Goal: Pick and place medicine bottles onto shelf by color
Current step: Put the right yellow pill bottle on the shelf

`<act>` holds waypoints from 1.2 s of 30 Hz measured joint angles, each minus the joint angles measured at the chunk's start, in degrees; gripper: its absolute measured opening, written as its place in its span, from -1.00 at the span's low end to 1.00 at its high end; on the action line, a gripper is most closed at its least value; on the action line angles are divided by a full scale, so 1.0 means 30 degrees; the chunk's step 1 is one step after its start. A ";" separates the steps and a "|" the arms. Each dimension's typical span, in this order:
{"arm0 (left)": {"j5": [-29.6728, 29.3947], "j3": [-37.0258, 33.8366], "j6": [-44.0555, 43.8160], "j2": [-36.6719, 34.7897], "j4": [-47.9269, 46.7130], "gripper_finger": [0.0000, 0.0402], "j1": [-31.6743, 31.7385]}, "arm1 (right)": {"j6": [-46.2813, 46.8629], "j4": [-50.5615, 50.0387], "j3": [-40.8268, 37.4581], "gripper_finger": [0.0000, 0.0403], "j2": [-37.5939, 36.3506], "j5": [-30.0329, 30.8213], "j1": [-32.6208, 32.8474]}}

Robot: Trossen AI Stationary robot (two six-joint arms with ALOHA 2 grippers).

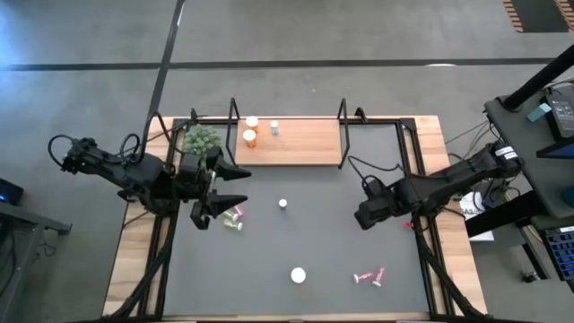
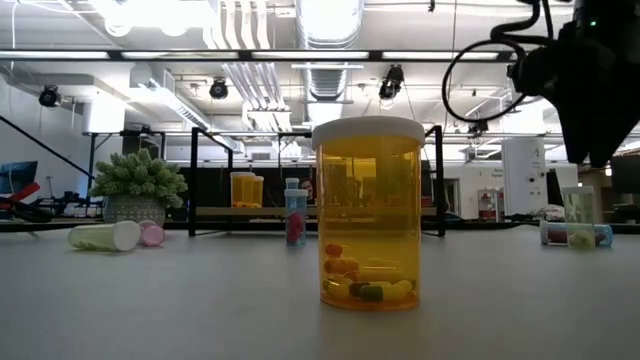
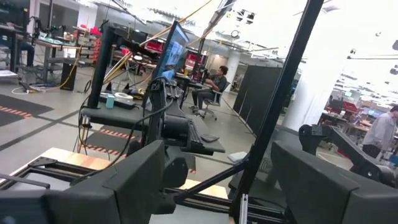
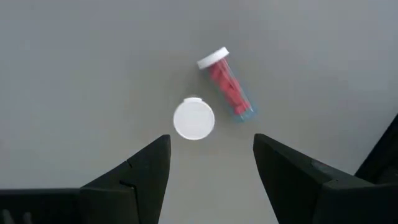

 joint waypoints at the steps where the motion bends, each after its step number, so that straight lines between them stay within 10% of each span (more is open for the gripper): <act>1: 0.0000 0.0000 0.0000 0.0015 -0.0007 0.39 0.0000 | -0.0136 0.0059 -0.0019 0.09 0.0110 -0.0003 0.0000; 36: -0.0002 -0.0022 0.0005 0.0036 -0.0184 0.39 0.0007 | -0.1745 0.2568 -0.0737 -0.12 0.2812 0.0666 -0.0007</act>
